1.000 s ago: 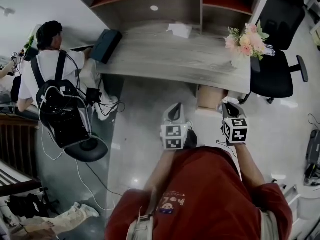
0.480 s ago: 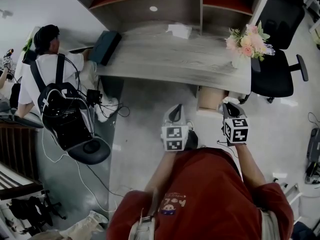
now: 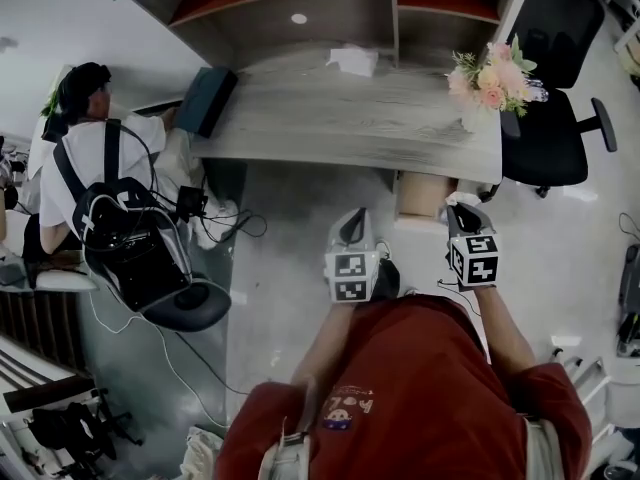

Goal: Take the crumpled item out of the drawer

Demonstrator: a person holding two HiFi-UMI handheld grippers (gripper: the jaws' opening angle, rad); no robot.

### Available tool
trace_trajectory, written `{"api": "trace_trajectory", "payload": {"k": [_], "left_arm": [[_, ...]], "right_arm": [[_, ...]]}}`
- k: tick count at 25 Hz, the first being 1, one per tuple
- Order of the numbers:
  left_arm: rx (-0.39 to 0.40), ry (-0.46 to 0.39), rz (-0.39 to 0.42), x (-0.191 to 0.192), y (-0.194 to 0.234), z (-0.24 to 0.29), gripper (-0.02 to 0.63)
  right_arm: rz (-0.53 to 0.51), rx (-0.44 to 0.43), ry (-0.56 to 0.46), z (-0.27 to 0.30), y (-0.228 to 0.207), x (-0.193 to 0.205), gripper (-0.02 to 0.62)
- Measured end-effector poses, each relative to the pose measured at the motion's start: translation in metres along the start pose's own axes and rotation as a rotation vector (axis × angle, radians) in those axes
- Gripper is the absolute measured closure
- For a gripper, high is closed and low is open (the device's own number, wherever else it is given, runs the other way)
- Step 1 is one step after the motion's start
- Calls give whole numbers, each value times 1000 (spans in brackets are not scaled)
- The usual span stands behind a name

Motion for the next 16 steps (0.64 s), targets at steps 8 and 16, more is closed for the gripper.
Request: {"api": "trace_trajectory", "payload": {"k": [8,16], "left_arm": [[9,5,-7,1,0,5,609],[13,3,-4,-1,2,9,609]], "right_arm": [[0,6,7,2,0,1,569],[-3,3,16,9,3,1,569]]}}
Point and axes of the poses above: the fingertips, and each gripper's own axes: z forward along the fingers, y to its left, x out of its underside, the point moved 2 cm from there along -z, backward along the fingers, and after that the axes turned 11 degrees about y, right-handed, at the moved point
